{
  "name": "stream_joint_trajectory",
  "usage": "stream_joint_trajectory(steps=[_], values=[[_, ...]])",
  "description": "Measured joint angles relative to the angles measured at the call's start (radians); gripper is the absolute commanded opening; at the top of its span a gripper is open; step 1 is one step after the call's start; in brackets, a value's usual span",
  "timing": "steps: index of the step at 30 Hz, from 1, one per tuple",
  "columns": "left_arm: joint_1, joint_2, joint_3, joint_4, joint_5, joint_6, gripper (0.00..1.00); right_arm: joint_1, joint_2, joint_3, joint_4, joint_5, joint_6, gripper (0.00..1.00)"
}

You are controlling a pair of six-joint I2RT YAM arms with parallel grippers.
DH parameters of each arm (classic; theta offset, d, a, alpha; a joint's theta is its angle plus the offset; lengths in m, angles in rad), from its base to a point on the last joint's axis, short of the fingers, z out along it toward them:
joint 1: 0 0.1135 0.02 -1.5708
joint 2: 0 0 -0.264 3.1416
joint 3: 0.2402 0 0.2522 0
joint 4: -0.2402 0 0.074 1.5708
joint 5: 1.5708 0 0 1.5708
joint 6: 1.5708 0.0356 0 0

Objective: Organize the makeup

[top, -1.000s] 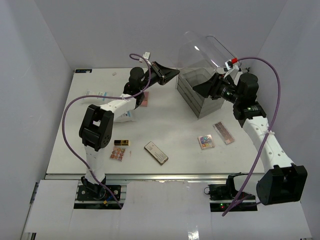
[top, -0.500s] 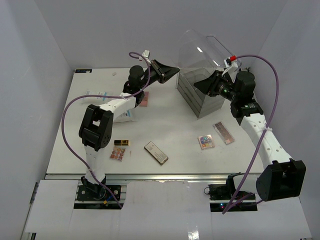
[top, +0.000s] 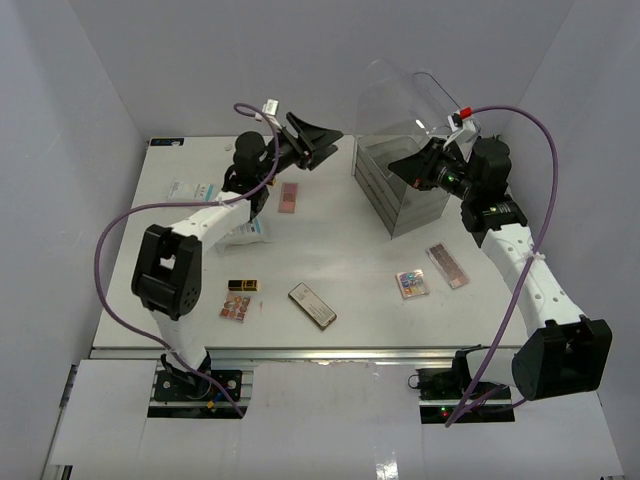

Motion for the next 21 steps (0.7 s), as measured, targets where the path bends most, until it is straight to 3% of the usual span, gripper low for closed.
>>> stream_joint_trajectory(steps=[6,11,15,21], values=[[0.125,-0.242,-0.241,-0.021,-0.016,0.091,0.81,0.0,0.0,0.017,-0.007,-0.007,0.012,0.08],[0.165,-0.319,-0.335,-0.131,-0.047,0.213,0.81,0.0,0.0,0.023,-0.007,-0.012,0.032,0.08],[0.179,-0.275,-0.296,-0.344,-0.111,0.313,0.83,0.0,0.0,0.033,-0.007,-0.014,0.048,0.08],[0.197,-0.071,-0.036,-0.731,-0.311,0.339,0.86,0.0,0.0,0.034,-0.006,-0.018,0.058,0.08]])
